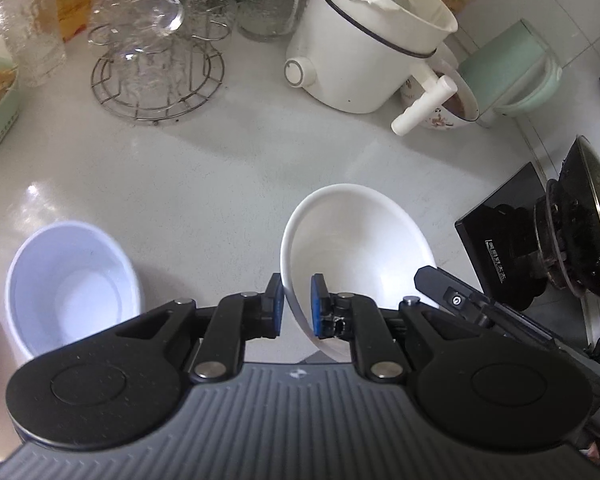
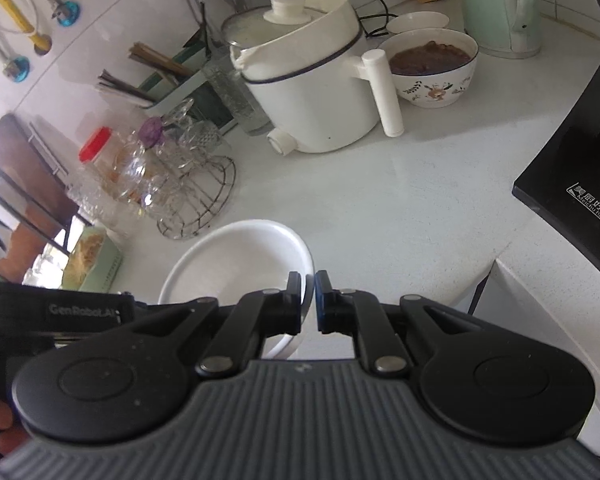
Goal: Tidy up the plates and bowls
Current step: 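Lift the white bowl off the counter with both grippers, then carry the white bowl with both grippers and lower it into the blue bowls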
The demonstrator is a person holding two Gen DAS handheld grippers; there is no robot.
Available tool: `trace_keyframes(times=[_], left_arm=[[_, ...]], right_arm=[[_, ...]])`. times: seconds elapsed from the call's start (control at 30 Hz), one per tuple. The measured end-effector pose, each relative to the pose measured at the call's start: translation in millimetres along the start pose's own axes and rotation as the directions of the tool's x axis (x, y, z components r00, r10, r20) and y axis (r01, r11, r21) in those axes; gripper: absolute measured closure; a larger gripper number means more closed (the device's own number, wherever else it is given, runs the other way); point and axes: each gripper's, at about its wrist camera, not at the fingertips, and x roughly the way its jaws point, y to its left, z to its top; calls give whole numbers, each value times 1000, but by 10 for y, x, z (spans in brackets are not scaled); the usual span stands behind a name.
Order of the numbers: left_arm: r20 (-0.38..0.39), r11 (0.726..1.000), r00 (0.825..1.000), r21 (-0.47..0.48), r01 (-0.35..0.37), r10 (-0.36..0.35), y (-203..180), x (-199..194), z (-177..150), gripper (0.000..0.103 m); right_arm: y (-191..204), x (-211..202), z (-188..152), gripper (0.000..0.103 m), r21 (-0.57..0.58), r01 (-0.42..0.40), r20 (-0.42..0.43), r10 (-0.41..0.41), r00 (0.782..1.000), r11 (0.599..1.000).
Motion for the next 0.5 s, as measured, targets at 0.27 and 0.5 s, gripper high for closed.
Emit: trace_keyframes(times=[0.27, 0.5], left_arm=[[1, 1000, 1000, 3, 6, -6, 54, -205, -81, 89], [51, 1000, 999, -8, -4, 4, 200, -412, -112, 89]], right_arm=[[104, -59, 19, 93, -16, -21, -23, 21, 1000, 1000], [248, -74, 54, 93, -29, -69, -45, 68, 997, 997]])
